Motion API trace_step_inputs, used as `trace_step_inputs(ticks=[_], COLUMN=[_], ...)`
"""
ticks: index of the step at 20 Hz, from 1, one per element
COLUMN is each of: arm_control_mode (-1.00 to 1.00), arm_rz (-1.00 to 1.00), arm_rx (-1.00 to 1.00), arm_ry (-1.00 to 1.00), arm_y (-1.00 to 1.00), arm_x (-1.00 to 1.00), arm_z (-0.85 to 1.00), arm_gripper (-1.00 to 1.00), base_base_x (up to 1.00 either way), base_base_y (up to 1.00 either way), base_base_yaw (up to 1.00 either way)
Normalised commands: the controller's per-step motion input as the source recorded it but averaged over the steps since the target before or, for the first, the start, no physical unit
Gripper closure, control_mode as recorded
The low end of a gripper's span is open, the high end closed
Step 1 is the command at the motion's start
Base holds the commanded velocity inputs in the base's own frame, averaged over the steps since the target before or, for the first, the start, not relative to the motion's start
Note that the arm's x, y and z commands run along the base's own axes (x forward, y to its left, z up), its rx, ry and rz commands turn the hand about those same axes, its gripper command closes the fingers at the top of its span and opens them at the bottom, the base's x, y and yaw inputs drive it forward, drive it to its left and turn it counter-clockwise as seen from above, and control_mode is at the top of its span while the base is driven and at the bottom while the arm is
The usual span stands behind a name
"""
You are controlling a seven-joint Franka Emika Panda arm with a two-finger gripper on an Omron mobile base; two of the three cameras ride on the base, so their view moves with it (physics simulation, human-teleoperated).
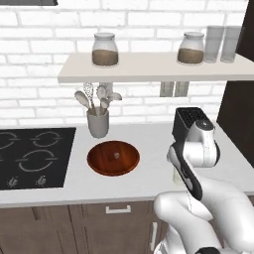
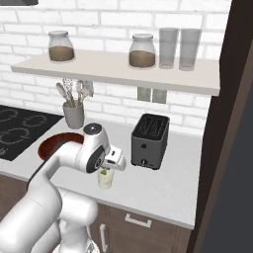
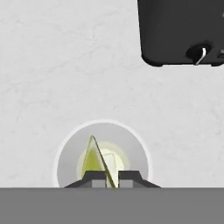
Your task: Grab a lemon wedge from the fridge and one ice cube from the ice bowl, and put them in the glass of lemonade.
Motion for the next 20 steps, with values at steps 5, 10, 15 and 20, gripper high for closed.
trace_step_inputs(ticks=[5,10,15,20], arm_control_mode=[-1.0,-1.0,-1.0,-1.0], arm_rz=[0.0,0.0,0.0,0.0], arm_rx=[0.0,0.0,0.0,-0.03], arm_ry=[0.0,-0.01,-0.27,-0.73], arm_y=[0.0,0.01,0.02,0.04], arm_x=[0.18,0.06,-0.23,-0.92], arm_z=[0.0,0.09,0.69,1.0], arm_gripper=[-1.0,-1.0,-1.0,-1.0], base_base_x=[0.0,0.0,0.0,0.0], base_base_y=[0.0,0.0,0.0,0.0], base_base_yaw=[0.0,0.0,0.0,0.0])
